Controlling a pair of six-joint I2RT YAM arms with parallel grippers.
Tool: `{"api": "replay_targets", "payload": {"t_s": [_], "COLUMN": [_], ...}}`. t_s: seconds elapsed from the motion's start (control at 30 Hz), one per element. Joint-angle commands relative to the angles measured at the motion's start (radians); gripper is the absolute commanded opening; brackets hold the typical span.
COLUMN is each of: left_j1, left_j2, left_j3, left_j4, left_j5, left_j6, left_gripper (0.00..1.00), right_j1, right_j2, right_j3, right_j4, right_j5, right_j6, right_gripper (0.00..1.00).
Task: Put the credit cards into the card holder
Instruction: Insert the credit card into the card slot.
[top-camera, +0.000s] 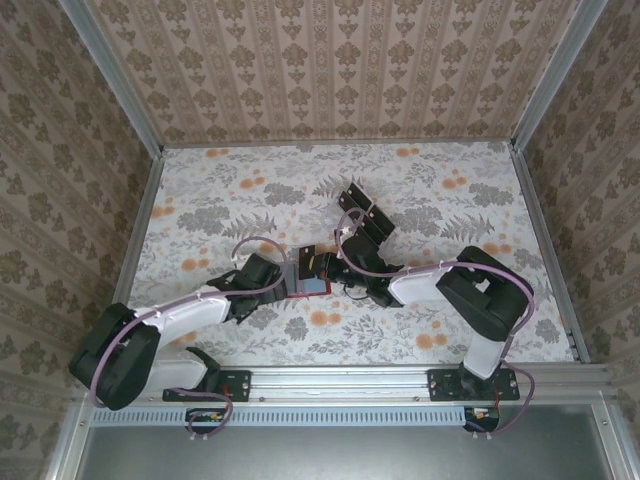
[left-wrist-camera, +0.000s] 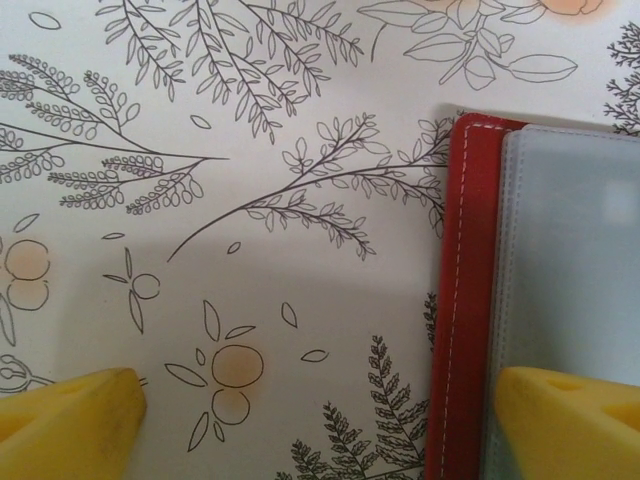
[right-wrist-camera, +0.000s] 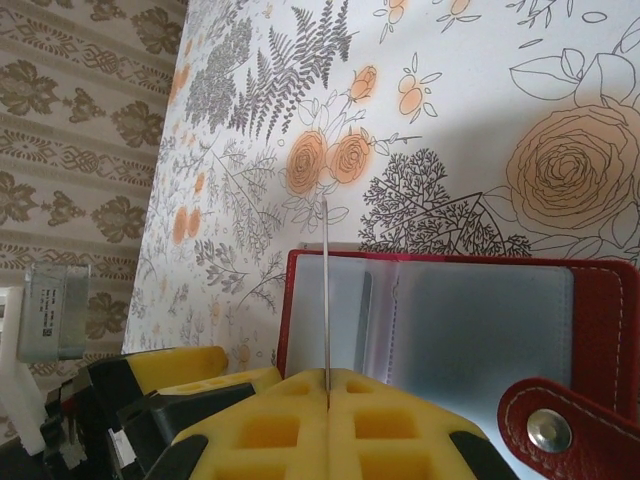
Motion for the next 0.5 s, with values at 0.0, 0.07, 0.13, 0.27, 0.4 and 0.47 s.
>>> {"api": "replay_targets", "payload": {"t_s": [0.0, 0.07, 0.13, 0.27, 0.4, 0.47], "left_j1": [-0.001, -0.002, -0.003, -0.01, -0.017, -0.02], "left_j2": [0.019, 0.02, 0.02, 0.02, 0.021, 0.021], "left_j3": [0.002, 0.001, -0.002, -0.01, -0.017, -0.02], "left_j4": [-0.084, -0.085, -0.085, -0.077, -0.072, -0.071], "left_j5": [-0.04, -0.041, -0.041, -0.041, -0.042, -0.043], "left_j6": [-0.034, -0.036, -0.039, -0.045, -0.052, -0.056], "left_gripper": [1.0, 1.0, 1.0, 1.0, 1.0, 1.0], "right_j1": [0.002, 0.004, 0.007, 0.012, 0.016, 0.02], "right_j2": [0.029, 0.04, 0.051, 0.071, 0.09, 0.098], "right_j3": [-0.014, -0.013, -0.012, -0.012, -0.009, -0.005], "right_j4": [0.058, 0.066, 0.078, 0.103, 0.123, 0.128], "right_j5": [-0.01, -0.009, -0.01, -0.009, -0.009, -0.009], "right_j6": [0.018, 0.021, 0.027, 0.035, 0.044, 0.044], "right_gripper": [0.0, 0.0, 0.0, 0.0, 0.0, 0.0]}}
